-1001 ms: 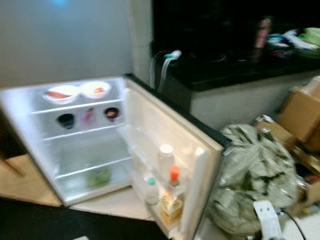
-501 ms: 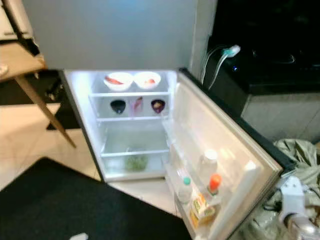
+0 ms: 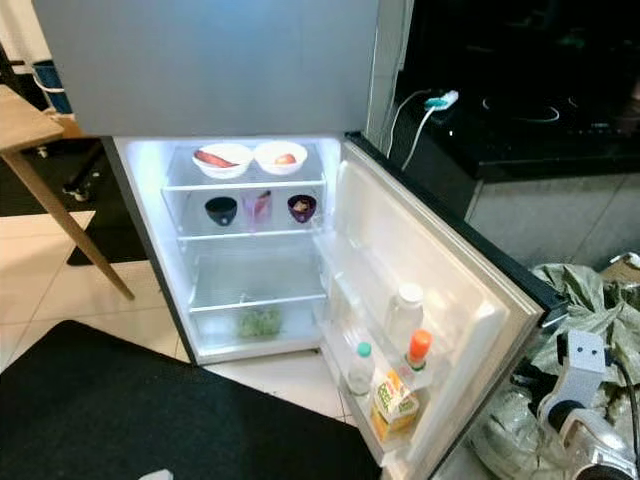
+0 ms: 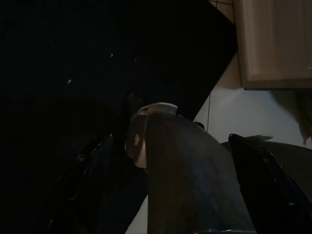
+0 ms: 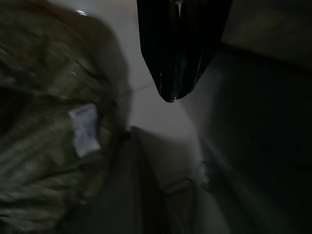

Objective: Restocking fridge

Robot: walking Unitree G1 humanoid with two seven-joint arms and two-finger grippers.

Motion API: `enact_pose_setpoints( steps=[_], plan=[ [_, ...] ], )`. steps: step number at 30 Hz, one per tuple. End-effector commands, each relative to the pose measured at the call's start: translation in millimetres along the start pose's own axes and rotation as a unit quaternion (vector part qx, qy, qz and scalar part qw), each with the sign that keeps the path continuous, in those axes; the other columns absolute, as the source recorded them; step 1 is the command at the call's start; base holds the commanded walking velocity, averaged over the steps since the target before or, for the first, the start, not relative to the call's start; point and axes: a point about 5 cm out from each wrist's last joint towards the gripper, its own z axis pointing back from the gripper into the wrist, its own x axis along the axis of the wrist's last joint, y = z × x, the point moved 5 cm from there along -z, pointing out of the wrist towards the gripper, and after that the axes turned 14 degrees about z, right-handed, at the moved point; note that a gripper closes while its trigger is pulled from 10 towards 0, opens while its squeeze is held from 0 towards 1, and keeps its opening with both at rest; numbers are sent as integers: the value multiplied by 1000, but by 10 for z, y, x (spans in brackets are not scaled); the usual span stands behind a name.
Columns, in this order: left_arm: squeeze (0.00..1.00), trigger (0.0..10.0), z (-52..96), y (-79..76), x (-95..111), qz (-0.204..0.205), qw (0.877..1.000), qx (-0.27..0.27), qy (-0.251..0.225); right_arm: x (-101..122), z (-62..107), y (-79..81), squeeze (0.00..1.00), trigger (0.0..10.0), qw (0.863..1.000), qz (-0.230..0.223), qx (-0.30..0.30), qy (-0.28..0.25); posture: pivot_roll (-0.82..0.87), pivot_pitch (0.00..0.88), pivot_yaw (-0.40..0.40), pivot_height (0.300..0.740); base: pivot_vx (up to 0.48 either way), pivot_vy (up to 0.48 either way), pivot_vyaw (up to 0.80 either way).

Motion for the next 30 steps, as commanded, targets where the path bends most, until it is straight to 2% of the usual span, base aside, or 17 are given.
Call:
enact_pose_setpoints(
  steps=[1, 3, 6, 8, 11, 12, 13, 15, 16, 18, 20, 22, 24, 26, 27, 29, 30],
  plan=[
    [0, 10000, 17, 36, -90, 3, 1000, 7, 16, 56, -38, 116, 0, 10000, 999, -4, 36, -18, -108, 0, -55, 740, 0, 0, 0],
    [0, 10000, 14, 32, -80, 2, 1000, 6, 15, 71, -38, 273, 0, 10000, 995, -12, 98, -30, -108, 0, -55, 740, 0, 0, 0],
    [0, 10000, 13, 30, -78, 2, 1000, 6, 15, 71, -31, 361, 0, 10000, 991, -15, 132, -34, -108, 0, -55, 740, 0, 0, 0],
    [0, 10000, 12, 30, -76, 1, 1000, 6, 16, 59, 0, 594, 0, 10000, 975, -20, 218, -36, -109, 0, -53, 740, 0, 0, 0],
    [0, 10000, 13, 30, -76, 1, 1000, 6, 16, 58, 21, 676, 0, 10000, 967, -24, 250, -39, -109, 0, -53, 740, 0, 0, 0],
    [0, 10000, 13, 32, -77, 1, 1000, 6, 16, 52, 63, 819, 0, 10000, 952, -25, 301, -40, -109, 0, -53, 740, 0, 0, 0],
    [0, 10000, 13, 32, -77, 1, 1000, 6, 16, 52, 63, 819, 0, 10000, 952, -25, 301, -40, -109, 0, -53, 740, 0, 0, 0],
    [0, 10000, 15, 35, -83, 1, 1000, 7, 17, 81, 214, 1150, 0, 10000, 907, -32, 417, -51, -110, 0, -53, 740, 0, 0, 0],
    [0, 10000, 15, 35, -83, 1, 1000, 7, 17, 81, 214, 1150, 0, 10000, 907, -32, 417, -51, -110, 0, -53, 740, 0, 0, 0],
    [0, 10000, 18, 41, -91, 1, 1000, 7, 18, 188, 360, 1404, 0, 10000, 862, -59, 498, -73, -111, 0, -54, 740, 0, 0, 0],
    [0, 10000, 18, 41, -91, 1, 1000, 7, 18, 188, 360, 1404, 0, 10000, 862, -59, 498, -73, -111, 0, -54, 740, 0, 0, 0],
    [0, 10000, 20, 44, -100, 3, 1000, 8, 18, 237, 432, 1536, 0, 10000, 837, -79, 535, -80, -111, 0, -54, 740, 0, 0, 0],
    [0, 10000, 20, 43, -107, 4, 1000, 8, 19, 227, 446, 1581, 0, 10000, 832, -80, 544, -78, -109, 0, -57, 740, 0, 0, 0],
    [0, 10000, 21, 42, -117, 5, 1000, 9, 19, 183, 419, 1615, 0, 10000, 836, -72, 540, -72, -109, 0, -57, 740, 0, 0, 0],
    [0, 10000, 21, 41, -125, 5, 1000, 9, 20, 92, 281, 1573, 0, 10000, 866, -46, 495, -58, -112, 0, -58, 740, 0, 0, 0],
    [0, 10000, 21, 40, -133, 5, 1000, 9, 21, -6, 117, 1496, 0, 10000, 901, -19, 432, -41, -112, 0, -58, 740, 0, 0, 0],
    [0, 10000, 21, 40, -133, 5, 1000, 9, 21, -6, 117, 1496, 0, 10000, 901, -19, 432, -41, -112, 0, -58, 740, 0, 0, 0]
  ],
)
